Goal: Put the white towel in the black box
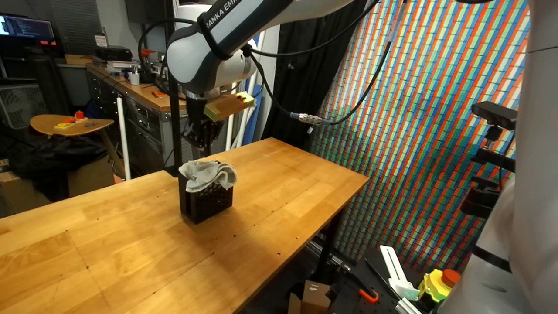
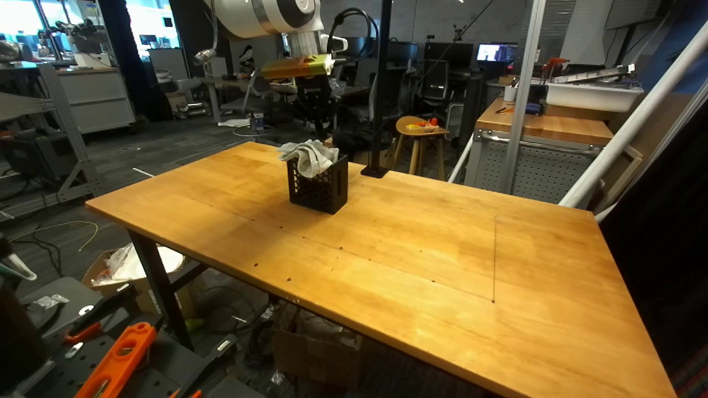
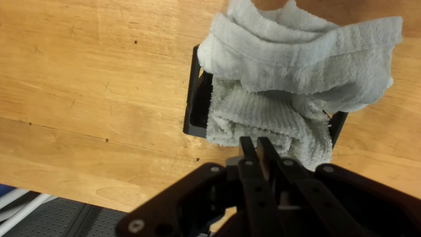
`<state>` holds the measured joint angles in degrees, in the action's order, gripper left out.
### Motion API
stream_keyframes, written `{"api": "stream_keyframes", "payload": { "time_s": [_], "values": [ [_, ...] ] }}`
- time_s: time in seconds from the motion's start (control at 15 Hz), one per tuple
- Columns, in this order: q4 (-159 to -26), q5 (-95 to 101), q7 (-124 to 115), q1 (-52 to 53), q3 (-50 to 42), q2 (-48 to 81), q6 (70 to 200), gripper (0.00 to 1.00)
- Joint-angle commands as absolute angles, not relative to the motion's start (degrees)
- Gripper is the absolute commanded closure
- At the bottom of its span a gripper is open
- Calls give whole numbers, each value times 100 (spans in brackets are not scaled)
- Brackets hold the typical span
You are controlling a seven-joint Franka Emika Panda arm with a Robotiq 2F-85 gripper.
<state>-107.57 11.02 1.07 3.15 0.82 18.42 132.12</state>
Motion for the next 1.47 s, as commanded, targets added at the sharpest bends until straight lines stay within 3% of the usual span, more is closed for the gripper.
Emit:
{"api": "stream_keyframes", "payload": {
  "time_s": [0.0,1.4],
  "values": [
    [-10608,1101,219,261,58,2067,13397,89],
    [-10824,339,390,196,296,2886,13527,88]
  ]
}}
